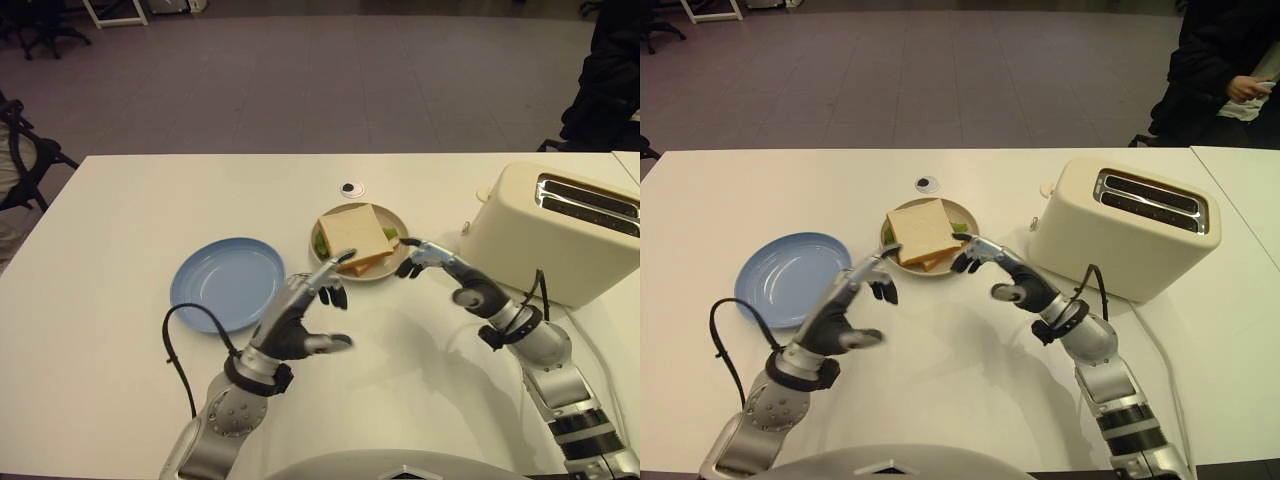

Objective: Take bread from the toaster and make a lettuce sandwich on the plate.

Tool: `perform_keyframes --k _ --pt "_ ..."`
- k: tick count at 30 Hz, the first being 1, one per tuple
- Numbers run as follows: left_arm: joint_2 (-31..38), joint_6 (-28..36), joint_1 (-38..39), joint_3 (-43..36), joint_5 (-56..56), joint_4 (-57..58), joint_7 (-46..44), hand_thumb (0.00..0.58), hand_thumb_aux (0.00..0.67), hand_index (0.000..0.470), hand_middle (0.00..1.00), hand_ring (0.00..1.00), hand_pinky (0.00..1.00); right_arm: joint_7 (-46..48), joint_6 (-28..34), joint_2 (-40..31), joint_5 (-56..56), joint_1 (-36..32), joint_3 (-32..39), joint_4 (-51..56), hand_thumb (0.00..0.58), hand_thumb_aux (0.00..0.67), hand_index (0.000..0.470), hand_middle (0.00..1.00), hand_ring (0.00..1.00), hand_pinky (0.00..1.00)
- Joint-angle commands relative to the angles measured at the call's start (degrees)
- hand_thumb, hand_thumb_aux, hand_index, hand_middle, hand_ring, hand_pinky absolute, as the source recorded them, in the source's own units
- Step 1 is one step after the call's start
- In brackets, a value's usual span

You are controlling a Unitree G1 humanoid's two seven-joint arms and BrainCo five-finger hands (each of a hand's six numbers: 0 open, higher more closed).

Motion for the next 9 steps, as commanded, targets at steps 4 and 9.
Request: perform_keyframes --k 4,9 --pt "-1.85 -4.88 -1.65 4.10 -18.65 13.28 -10.12 0.000 0.000 0.000 0.00 0.00 0.00 2.06 4.64 7.10 7.41 -0.02 -4.19 6.63 0.000 0.000 0.000 0.00 0.00 0.00" --pt "-2.41 -9.19 -3.42 5.83 -20.95 19.83 -15.88 0.000 0.000 0.000 0.00 0.00 0.00 1.16 6.00 11.06 7.33 -2.36 -7.62 11.09 0.000 0.000 0.000 0.00 0.00 0.00"
